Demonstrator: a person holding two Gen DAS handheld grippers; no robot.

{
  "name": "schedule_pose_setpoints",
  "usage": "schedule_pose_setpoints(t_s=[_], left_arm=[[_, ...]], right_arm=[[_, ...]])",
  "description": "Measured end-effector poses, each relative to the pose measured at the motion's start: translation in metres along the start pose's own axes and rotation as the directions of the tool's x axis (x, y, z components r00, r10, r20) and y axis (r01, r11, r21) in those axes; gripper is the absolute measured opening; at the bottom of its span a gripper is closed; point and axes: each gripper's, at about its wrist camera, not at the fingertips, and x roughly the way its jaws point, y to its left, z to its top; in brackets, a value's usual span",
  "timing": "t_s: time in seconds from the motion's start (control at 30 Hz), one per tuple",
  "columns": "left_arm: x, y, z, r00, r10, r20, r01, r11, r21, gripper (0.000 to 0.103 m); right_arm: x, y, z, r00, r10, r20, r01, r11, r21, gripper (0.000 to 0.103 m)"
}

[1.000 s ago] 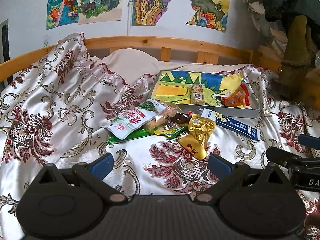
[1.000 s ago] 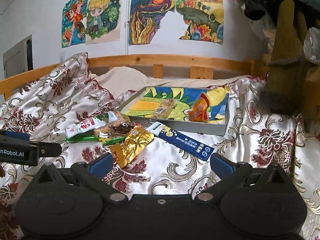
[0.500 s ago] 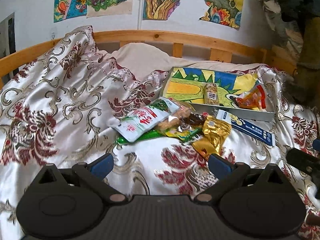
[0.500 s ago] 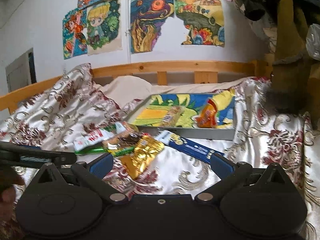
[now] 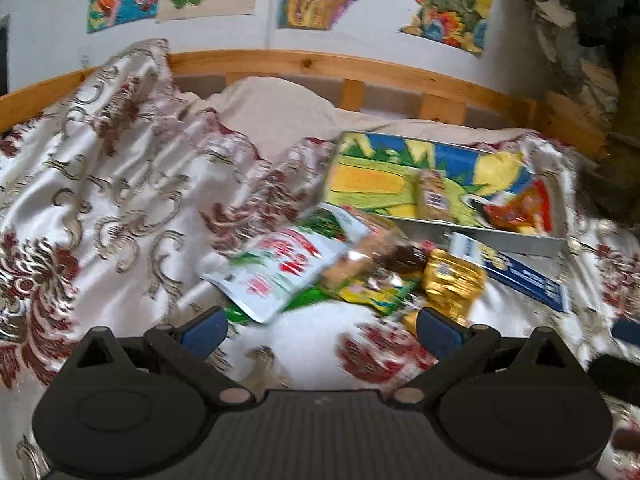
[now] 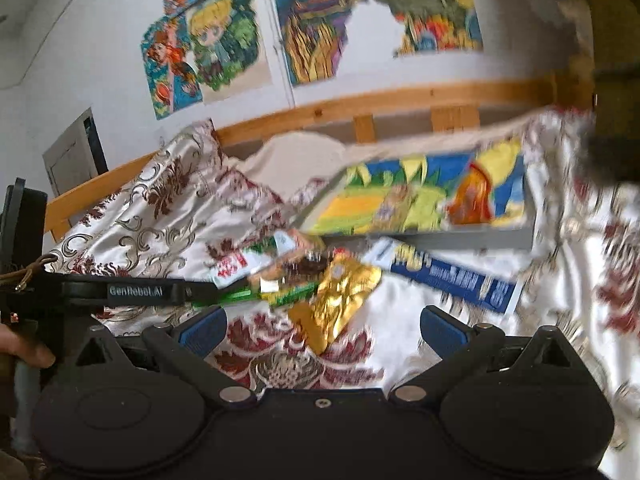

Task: Organize snacks
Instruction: 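Lower the left tool to the white-green bag while the right tool approaches the gold foil pouch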

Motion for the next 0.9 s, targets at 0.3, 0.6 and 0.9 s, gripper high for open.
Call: schedule_pose_setpoints(t_s=[0.3, 0.6, 0.9], left_arm=[[0.023, 0.027, 0.016, 0.999, -0.002, 0.054, -0.001, 0.998, 0.056, 0.102], [0.067, 0.039, 0.038, 0.997, -0.077, 0.013, 0.074, 0.986, 0.148, 0.099], [0.104, 0.059, 0.038, 0.99, -0.121, -0.067, 0.126, 0.989, 0.077, 0.093]], right_arm=[[0.044, 0.005, 0.004, 0.994, 0.016, -0.105, -0.021, 0.999, -0.042, 0.102], [0.097, 0.004, 0.012, 0.985, 0.018, -0.173, -0.01, 0.999, 0.045, 0.102], [0.146, 0.01, 0.015, 0.974, -0.092, -0.209, 0.103, 0.994, 0.042, 0.092]])
